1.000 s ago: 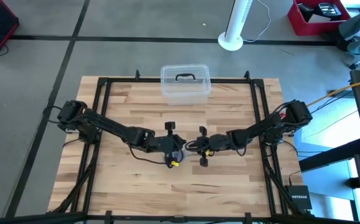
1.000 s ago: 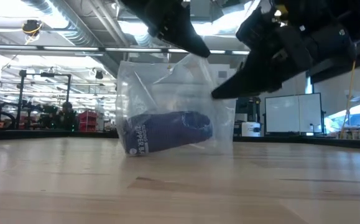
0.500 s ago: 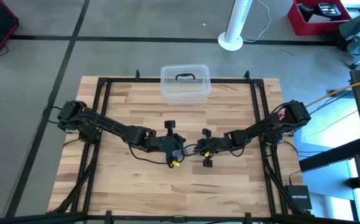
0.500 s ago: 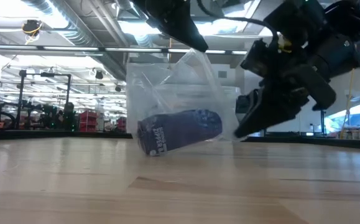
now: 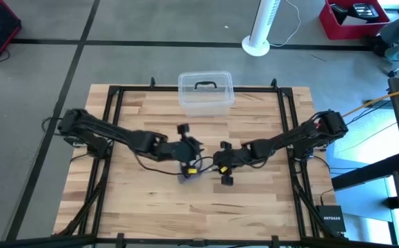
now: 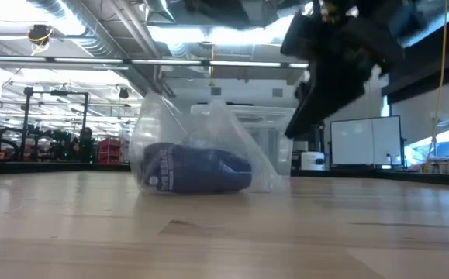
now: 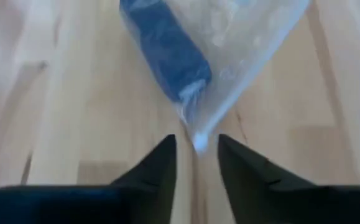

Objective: Roll bandage
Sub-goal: Close the transparent zip bag, then open the transparent tupperware

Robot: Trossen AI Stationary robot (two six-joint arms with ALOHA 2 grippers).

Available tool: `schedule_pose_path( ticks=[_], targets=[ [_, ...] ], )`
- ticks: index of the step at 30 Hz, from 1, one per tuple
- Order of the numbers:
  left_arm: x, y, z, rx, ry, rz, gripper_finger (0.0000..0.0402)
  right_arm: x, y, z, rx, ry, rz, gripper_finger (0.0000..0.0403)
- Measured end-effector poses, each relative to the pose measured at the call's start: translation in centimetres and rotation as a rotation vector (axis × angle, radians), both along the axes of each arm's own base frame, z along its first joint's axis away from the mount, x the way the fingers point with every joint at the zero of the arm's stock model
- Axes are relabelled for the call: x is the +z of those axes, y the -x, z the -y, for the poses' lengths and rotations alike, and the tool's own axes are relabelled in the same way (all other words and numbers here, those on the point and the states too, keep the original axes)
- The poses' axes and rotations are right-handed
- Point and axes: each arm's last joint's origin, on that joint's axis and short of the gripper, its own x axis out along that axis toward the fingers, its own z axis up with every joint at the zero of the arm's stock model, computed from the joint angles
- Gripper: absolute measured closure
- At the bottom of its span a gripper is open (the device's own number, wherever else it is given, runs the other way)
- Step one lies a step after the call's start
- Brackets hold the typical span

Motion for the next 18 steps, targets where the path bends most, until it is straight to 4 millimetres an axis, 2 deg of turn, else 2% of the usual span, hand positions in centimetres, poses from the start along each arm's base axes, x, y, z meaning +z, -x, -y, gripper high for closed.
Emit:
schedule_pose_path(
  ticks=[3, 6, 10, 12, 14, 18],
  targets=[
    [1.9, 2.3, -0.4, 0.006, -0.001, -0.047, 0.0290, 2.9, -0.7, 0.7, -0.008, 0.111, -0.053, 0.0237],
    [2.1, 4.8, -1.6, 0.033, -0.014, -0.109, 0.0266, 6.0, -1.5, 2.1, -0.040, 0.300, -0.067, 0.0203],
    [2.0, 8.2, -4.5, 0.141, -0.048, -0.065, 0.0252, 9.1, -2.5, 3.9, -0.125, 0.624, -0.028, 0.0184],
    [1.4, 9.3, -6.2, 0.192, -0.058, -0.024, 0.0249, 9.8, -3.0, 5.0, -0.200, 0.719, 0.012, 0.0183],
    [0.8, 10.2, -7.8, 0.238, -0.066, 0.056, 0.0249, 9.8, -3.8, 6.5, -0.212, 0.727, 0.051, 0.0183],
    [0.2, 11.4, -10.9, 0.321, -0.061, 0.197, 0.0247, 9.8, -3.8, 11.0, -0.258, 0.735, 0.022, 0.0182]
  ],
)
